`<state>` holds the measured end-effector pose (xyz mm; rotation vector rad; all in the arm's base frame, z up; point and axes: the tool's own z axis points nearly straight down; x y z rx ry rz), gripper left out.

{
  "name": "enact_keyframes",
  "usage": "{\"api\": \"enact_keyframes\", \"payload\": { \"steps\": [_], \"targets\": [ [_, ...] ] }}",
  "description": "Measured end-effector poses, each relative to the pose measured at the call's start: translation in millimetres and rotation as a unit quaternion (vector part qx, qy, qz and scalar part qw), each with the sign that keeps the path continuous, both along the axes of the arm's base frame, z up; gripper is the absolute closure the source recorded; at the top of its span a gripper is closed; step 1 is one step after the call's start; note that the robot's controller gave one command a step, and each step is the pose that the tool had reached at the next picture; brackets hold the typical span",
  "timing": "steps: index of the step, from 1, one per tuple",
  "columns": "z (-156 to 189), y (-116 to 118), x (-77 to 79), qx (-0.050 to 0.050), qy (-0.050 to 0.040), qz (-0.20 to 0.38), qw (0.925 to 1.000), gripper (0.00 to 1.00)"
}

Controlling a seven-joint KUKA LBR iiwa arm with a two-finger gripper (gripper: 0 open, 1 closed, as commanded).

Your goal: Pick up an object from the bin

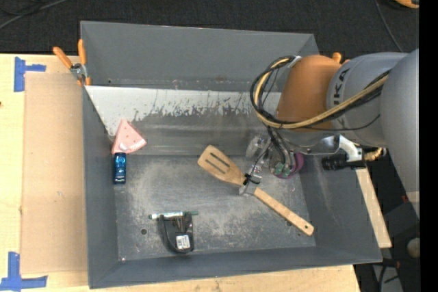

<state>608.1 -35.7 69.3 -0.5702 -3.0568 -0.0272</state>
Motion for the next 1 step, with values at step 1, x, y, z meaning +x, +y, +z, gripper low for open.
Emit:
{"api": "enact_keyframes", "payload": {
  "steps": [1],
  "targets": [
    [0.2, 0.4, 0.1, 0.000, 0.0004, 0.001, 1.0000, 1.00]
  ]
}}
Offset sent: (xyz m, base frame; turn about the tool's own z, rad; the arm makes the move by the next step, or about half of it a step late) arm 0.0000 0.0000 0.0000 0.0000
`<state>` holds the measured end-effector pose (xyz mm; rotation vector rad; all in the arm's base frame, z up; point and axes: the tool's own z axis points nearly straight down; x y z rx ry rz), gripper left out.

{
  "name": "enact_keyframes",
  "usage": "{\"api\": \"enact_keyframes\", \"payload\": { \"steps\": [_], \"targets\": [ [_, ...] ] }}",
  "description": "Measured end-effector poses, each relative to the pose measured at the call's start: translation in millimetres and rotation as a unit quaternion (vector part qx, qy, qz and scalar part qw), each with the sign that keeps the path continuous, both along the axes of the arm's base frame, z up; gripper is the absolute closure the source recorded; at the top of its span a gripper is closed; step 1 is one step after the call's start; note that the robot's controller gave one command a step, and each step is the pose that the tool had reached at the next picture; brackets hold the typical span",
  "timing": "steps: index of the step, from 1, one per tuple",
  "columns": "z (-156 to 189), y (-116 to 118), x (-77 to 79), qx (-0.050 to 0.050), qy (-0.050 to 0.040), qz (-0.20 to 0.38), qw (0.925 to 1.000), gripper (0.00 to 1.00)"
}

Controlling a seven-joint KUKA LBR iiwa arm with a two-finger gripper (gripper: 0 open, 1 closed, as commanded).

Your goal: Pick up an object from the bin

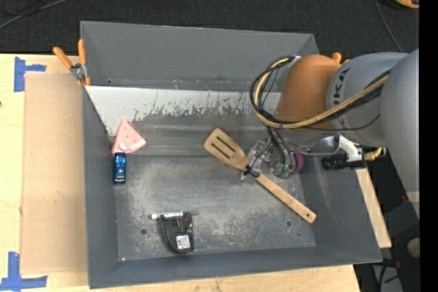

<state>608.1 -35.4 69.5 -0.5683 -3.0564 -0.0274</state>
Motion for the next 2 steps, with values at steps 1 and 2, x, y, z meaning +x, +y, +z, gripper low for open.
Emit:
{"api": "enact_keyframes", "payload": {
  "steps": [1, 2],
  "targets": [
    [0.0, 0.0, 0.0, 0.000, 0.0000, 0.000, 1.0000, 1.00],
    [63.5, -0.7, 0.6, 0.001, 0.0024, 0.000, 1.0000, 1.00]
  ]
}}
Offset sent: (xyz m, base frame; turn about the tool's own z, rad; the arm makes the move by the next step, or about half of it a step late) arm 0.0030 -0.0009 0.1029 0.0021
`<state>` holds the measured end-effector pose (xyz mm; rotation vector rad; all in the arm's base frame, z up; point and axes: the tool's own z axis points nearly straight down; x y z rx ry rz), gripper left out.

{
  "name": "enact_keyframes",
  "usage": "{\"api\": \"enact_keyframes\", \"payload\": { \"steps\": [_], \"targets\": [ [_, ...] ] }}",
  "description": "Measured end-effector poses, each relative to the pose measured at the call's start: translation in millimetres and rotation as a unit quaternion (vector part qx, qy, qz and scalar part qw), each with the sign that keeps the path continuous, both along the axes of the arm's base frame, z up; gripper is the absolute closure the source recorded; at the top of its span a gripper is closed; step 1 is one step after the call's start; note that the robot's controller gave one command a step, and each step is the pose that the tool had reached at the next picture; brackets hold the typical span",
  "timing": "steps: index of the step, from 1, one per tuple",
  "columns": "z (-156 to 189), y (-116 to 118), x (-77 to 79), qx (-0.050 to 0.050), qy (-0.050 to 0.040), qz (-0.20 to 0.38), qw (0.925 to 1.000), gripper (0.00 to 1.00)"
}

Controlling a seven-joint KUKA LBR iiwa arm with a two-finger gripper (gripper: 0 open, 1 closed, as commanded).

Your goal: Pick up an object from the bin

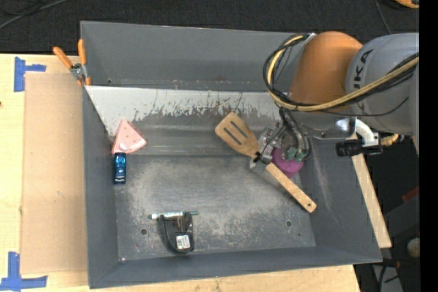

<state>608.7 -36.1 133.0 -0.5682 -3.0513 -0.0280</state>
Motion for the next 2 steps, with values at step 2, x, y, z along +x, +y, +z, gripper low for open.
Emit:
{"api": "enact_keyframes", "payload": {
  "steps": [2],
  "targets": [
    [-19.3, -6.9, 4.8, 0.000, -0.0011, -0.009, 1.0000, 1.00]
  ]
}}
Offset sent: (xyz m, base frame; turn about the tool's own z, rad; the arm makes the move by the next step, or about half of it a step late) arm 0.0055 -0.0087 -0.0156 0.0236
